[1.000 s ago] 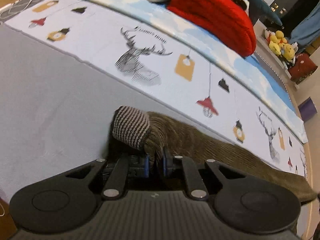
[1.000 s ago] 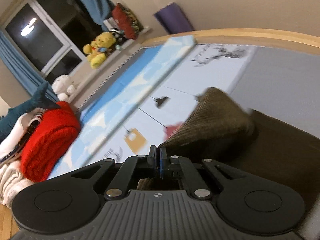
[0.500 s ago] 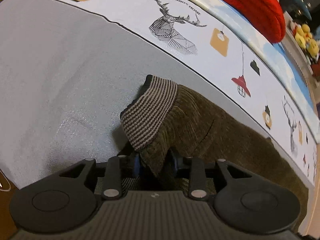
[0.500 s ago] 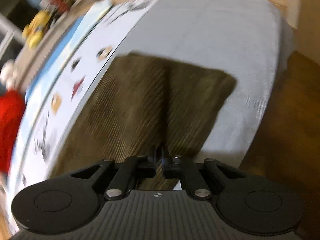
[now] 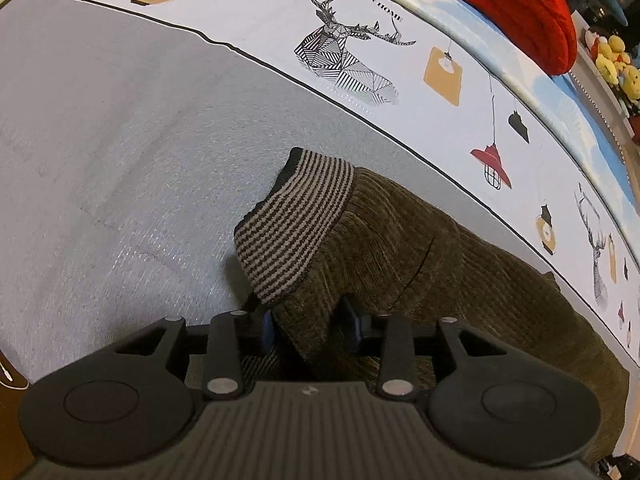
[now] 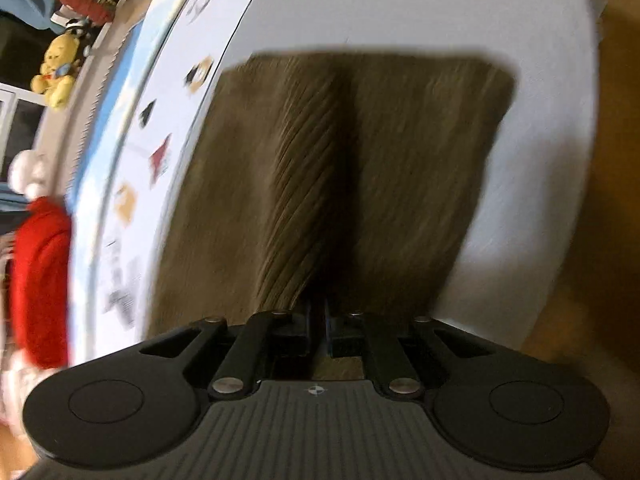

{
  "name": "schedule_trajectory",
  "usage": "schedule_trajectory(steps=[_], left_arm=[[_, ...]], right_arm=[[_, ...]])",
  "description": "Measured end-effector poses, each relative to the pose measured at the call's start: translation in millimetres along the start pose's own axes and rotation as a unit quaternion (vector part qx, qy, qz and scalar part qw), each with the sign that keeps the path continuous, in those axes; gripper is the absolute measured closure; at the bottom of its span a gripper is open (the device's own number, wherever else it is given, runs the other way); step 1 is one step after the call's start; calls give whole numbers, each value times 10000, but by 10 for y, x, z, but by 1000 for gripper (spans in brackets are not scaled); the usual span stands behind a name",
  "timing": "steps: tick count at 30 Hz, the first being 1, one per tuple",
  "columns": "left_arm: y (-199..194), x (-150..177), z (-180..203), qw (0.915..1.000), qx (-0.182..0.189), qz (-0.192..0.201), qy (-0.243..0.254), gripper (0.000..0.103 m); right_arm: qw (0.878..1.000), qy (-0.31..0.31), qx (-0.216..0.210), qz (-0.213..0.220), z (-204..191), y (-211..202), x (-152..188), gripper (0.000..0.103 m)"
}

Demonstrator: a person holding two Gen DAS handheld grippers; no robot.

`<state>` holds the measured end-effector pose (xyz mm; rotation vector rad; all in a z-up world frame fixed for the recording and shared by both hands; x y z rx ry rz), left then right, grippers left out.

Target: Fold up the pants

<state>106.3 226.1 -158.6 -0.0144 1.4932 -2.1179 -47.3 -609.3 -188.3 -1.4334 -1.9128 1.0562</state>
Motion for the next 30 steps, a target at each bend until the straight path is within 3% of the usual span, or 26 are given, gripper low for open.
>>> schedule_trajectory(steps=[2, 5, 9, 11, 13, 16, 20, 26, 30], left_arm=[[9, -1, 19, 10000, -7, -7, 39, 61], [10, 8, 37, 9999, -23, -10, 103, 60], [12, 2, 35, 9999, -30, -14, 104, 60], [12, 3, 42, 9999, -37, -19, 142, 59], [14, 12, 56, 9998, -52, -19, 205, 58], [14, 20, 56, 9997, -24, -30, 243, 58], [12, 12, 42, 9998, 25, -44, 191, 58], [19, 13, 92, 9996, -43, -56, 281, 52], [18, 12, 84, 9996, -30, -41, 263, 53]], right_arm=[[9995, 263, -196, -36, -7, -2, 14, 74], [9957, 526, -758, 91, -52, -73, -28, 74], [9893, 710, -1148, 549, -115, -142, -212, 74], [9850, 883, -1245, 800, -106, -168, -316, 74], [9753, 1108, -1319, 1383, -24, -322, -407, 74], [9669, 1351, -1036, 1901, 113, -451, -464, 74], [9849, 1050, -393, 1321, 122, -271, -306, 72], [9843, 1054, -546, 1302, 88, -231, -306, 55], [9834, 1191, -537, 1256, 146, -204, -358, 57]])
Point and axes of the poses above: each gripper's, at about its wrist camera, not at the fingertips, and y roughly the way its jaws point, z to its right, x to its underside, the point moved 5 cm from there along y, roughly the way its jaws point, and after that the axes turned 8 degrees about x, right-handed, at the moved point
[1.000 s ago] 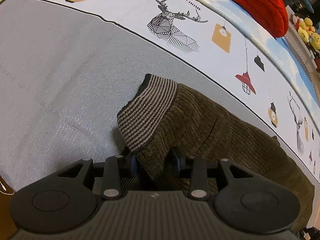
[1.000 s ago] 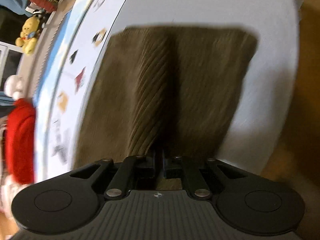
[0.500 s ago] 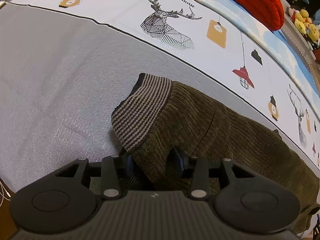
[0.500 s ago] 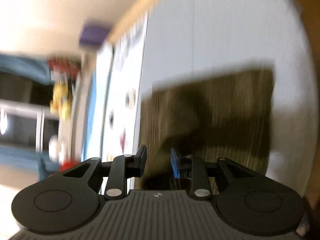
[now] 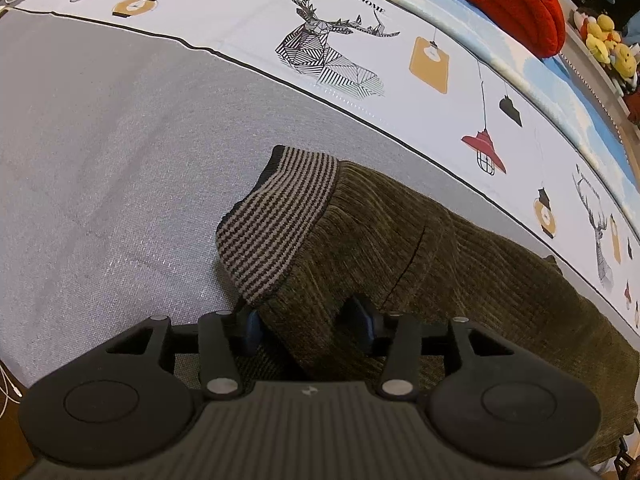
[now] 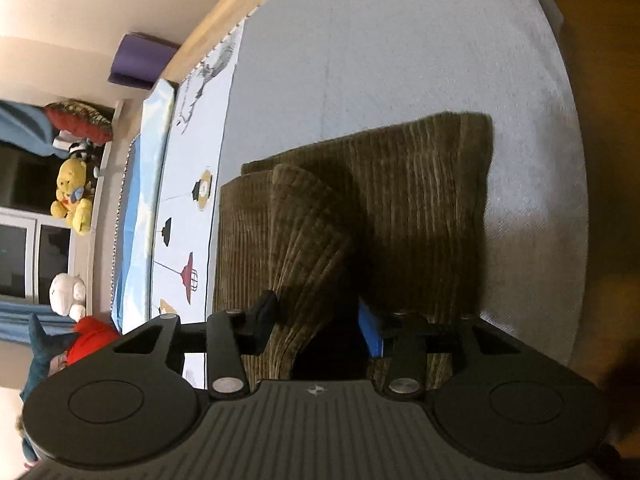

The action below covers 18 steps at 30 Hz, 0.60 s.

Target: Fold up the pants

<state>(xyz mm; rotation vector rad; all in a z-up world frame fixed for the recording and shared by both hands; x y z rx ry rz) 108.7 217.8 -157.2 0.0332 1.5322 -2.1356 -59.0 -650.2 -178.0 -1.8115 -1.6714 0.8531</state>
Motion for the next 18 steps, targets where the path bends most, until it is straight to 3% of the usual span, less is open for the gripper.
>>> schedule_trajectory(steps=[3, 5, 8, 10, 13, 15, 17, 18], left_arm=[[-24, 2, -39, 9999, 9, 47, -106, 60], [-41, 6, -58, 9999, 33, 69, -149, 63], [-62, 15, -56, 9999, 54, 75, -90, 73], [-113, 17, -56, 9997, 180, 152, -97, 89], [-285, 28, -24, 9979, 493, 412, -96, 91], [-348, 58, -15, 9977, 527, 434, 7, 91], [-270, 106, -73, 9984, 555, 103, 0, 91], [-237, 133, -92, 9985, 545, -31, 25, 91]], right_arm=[[9994, 75, -186, 288, 53, -83, -81, 73], [9982, 75, -391, 440, 35, -119, -134, 90], [9949, -522, -417, 756, -94, -244, -171, 96], [9869, -887, -543, 1233, -199, -446, -215, 98], [9665, -1290, -887, 2035, -310, -859, -251, 102], [9607, -1489, -204, 2332, -216, -931, -303, 103], [9665, -1479, 855, 1918, 36, -741, -380, 103], [9739, -1380, 986, 1510, 147, -622, -391, 103]])
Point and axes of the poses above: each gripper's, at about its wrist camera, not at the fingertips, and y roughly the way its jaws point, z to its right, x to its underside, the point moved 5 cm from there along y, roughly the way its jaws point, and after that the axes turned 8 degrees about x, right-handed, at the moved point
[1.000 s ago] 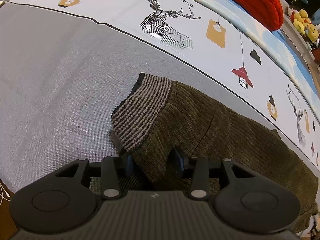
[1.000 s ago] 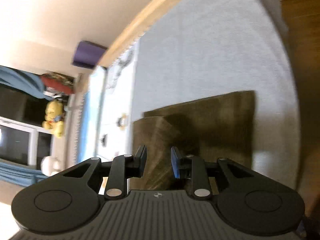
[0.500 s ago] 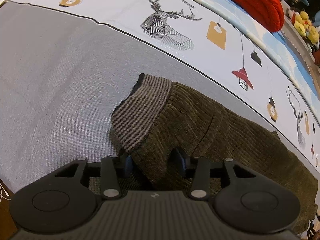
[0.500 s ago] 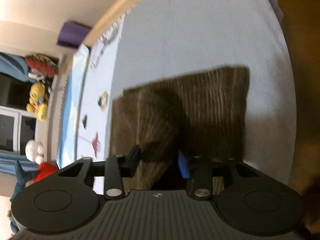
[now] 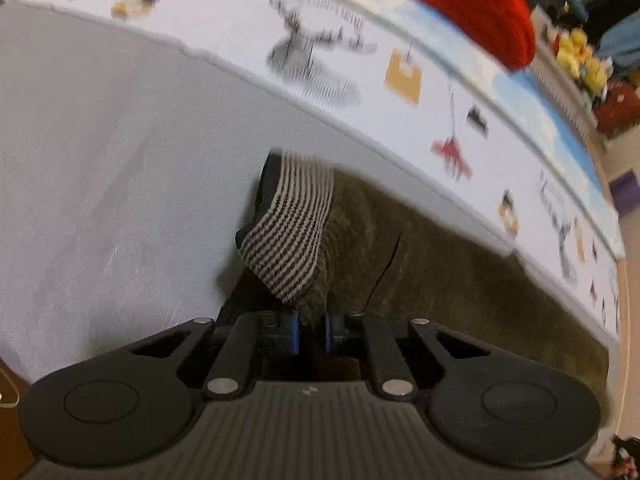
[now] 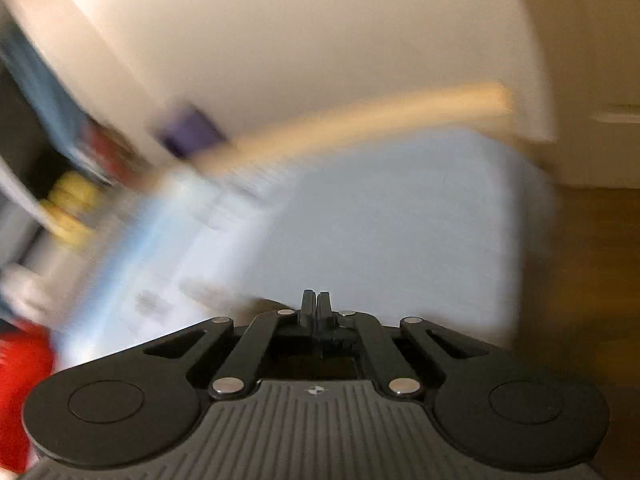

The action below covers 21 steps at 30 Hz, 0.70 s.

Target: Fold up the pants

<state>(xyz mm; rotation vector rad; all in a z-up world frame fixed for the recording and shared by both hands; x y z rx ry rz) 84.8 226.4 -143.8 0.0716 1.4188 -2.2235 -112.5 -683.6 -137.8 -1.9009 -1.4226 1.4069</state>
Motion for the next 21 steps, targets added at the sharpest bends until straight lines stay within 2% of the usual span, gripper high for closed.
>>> schedule_trajectory(steps=[1, 2, 5, 6, 7, 8, 10, 15, 17, 18, 19, 21], left_arm=[[12, 19, -15, 10000, -2, -74, 49, 90], [10, 32, -27, 9999, 45, -115, 71, 90], [-54, 35, -117, 9995, 185, -14, -241, 81], [-65, 33, -149, 9991, 207, 18, -361, 76], [-70, 23, -181, 9985, 244, 47, -485, 71], [-73, 11, -208, 9979, 260, 83, -584, 69], [-65, -14, -225, 9975, 220, 123, -653, 63], [-47, -68, -259, 9966, 196, 170, -777, 58], [-14, -81, -252, 9970, 176, 166, -740, 58], [10, -86, -239, 9975, 139, 156, -682, 59], [29, -86, -225, 9981, 68, 151, -601, 70], [33, -86, -168, 9992, -134, 205, -311, 78]], right_arm=[[9992, 81, -109, -368, 40, 94, 49, 103], [9981, 165, -206, -559, 60, 136, 76, 103], [9988, 48, -333, -362, 8, 101, 29, 98], [9982, 82, -415, -437, -15, 128, 43, 98], [9967, 168, -512, -614, -32, 188, 78, 92], [9948, 263, -547, -812, -81, 273, 130, 80], [9928, 396, -462, -1035, -117, 377, 200, 70], [9950, 53, -55, -995, -229, 501, 295, 68], [9958, 30, -13, -914, -257, 551, 296, 72], [9963, -12, 0, -860, -280, 563, 287, 87], [9970, -90, -17, -768, -310, 548, 271, 97], [9986, -152, -259, -434, -385, 420, 200, 97]])
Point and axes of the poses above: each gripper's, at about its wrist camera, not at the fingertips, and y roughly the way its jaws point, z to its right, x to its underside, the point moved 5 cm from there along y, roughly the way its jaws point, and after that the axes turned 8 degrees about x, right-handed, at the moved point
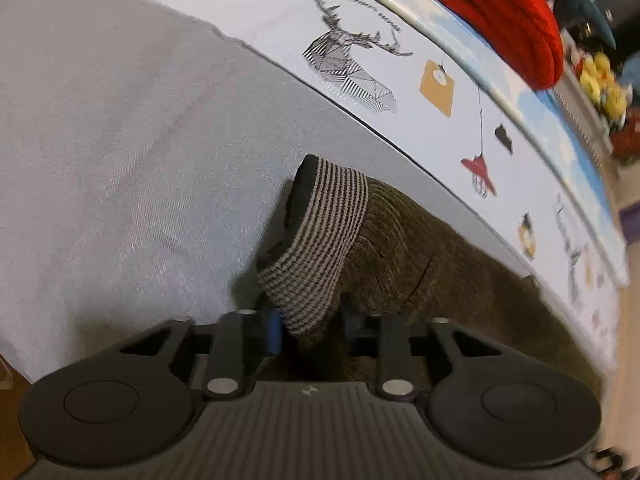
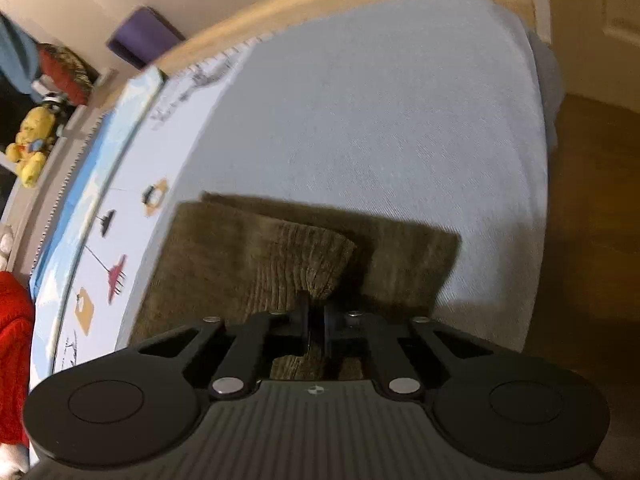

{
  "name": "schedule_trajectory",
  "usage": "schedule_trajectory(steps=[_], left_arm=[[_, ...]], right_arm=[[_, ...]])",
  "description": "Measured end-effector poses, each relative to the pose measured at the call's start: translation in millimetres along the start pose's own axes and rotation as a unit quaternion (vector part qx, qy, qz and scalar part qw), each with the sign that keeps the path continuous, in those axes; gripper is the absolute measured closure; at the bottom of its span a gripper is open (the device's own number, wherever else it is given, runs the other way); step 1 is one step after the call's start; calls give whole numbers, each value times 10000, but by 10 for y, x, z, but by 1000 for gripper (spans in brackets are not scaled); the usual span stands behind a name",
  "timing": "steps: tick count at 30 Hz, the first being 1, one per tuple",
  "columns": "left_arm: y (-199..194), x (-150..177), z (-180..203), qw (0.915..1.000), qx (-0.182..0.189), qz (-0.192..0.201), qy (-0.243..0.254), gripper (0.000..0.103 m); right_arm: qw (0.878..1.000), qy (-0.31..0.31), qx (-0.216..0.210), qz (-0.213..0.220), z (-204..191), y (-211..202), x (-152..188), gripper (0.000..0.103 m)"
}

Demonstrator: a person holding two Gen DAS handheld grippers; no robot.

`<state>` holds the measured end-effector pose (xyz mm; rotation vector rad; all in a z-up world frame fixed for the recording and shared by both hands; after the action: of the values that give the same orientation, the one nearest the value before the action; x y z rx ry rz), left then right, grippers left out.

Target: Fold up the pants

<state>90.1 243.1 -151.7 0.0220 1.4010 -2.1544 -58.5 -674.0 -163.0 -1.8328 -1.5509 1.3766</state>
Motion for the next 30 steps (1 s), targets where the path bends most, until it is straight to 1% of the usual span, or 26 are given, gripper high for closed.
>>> schedule_trajectory(steps=[1, 2, 3, 4, 5, 6, 7, 9, 10, 11, 12, 13, 14, 16, 17, 18, 19, 21, 23, 24, 25, 26, 27, 28, 29, 30], left_arm=[[-26, -2, 38, 9999, -68, 59, 120, 81], [-84, -5, 97, 9996, -91, 162, 219, 82], [-164, -4, 160, 9991, -50, 297, 306, 83], [-245, -1, 218, 9984, 37, 418, 389, 83], [-322, 19, 263, 9974, 127, 497, 511, 83], [-353, 42, 263, 9969, 135, 485, 604, 83], [-351, 73, 237, 9970, 118, 398, 657, 83], [-254, 160, 123, 9976, 12, -67, 693, 82], [-202, 207, 73, 9968, -102, -291, 742, 82], [-162, 245, 42, 9953, -181, -469, 824, 81], [-126, 276, 28, 9934, -233, -634, 927, 81], [-113, 301, 17, 9921, -268, -702, 1003, 80], [-111, 301, 8, 9916, -264, -724, 1037, 79], [-174, 267, -1, 9933, -203, -613, 953, 72], [-232, 238, -15, 9947, -193, -475, 891, 70], [-296, 208, -26, 9961, -198, -302, 809, 66], [-369, 183, -17, 9966, -230, -91, 792, 65], [-529, 136, 89, 9924, -375, 411, 1097, 65], [-610, 155, 290, 9836, -438, 740, 1586, 65], [-607, 176, 362, 9802, -445, 794, 1756, 65], [-585, 182, 430, 9773, -405, 810, 1913, 65], [-576, 204, 497, 9745, -312, 790, 2077, 65], [-542, 227, 544, 9729, -242, 724, 2182, 65], [-488, 251, 577, 9718, -198, 611, 2271, 65], [-402, 294, 597, 9706, -184, 407, 2364, 65], [-277, 346, 574, 9695, -290, 85, 2434, 65]], right_arm=[[9995, -75, -142, 265, -38, -108, -44, 98], [9968, -182, -303, 719, -109, -287, -108, 100], [9926, -266, -495, 1073, -160, -439, -155, 100], [9881, -361, -633, 1355, -196, -585, -191, 100], [9875, -358, -544, 1433, -183, -633, -214, 100], [9898, -303, -314, 1354, -122, -623, -234, 100], [9928, -241, -44, 1170, -35, -563, -240, 100], [9954, -278, 611, 688, 140, -385, -197, 100], [9942, -321, 951, 390, 236, -279, -153, 100], [9927, -247, 1167, 179, 326, -208, -119, 100], [9918, -152, 1269, 46, 389, -164, -99, 100], [9912, -173, 1311, -8, 416, -142, -90, 100], [9907, -296, 1329, -1, 398, -136, -84, 99], [9878, -570, 1451, 36, 310, -156, -57, 97], [9862, -611, 1540, 58, 278, -187, -33, 93], [9850, -597, 1617, 112, 259, -227, -29, 85], [9841, -589, 1662, 212, 261, -289, -32, 80], [9823, -691, 1665, 516, 178, -435, -21, 78], [9780, -1129, 1565, 790, -9, -552, -34, 78], [9723, -1419, 1551, 1020, -120, -617, -25, 78], [9689, -1556, 1498, 1206, -191, -657, -25, 78], [9681, -1650, 1336, 1331, -257, -687, -21, 78], [9691, -1775, 1097, 1314, -333, -689, 7, 77], [9712, -1879, 892, 1163, -394, -660, 42, 74], [9739, -1969, 684, 900, -447, -603, 103, 71], [9755, -2066, 518, 556, -501, -527, 188, 68]])
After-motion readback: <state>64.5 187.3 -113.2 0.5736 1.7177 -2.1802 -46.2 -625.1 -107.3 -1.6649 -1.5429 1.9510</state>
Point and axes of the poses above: each gripper's, at about its wrist camera, not at the fingertips, and y roughly the way its jaws point, z to its right, x to its underside, the point moved 5 cm from there along y, roughly the way its jaws point, and after that the axes turned 8 degrees about x, right-handed, at the moved point
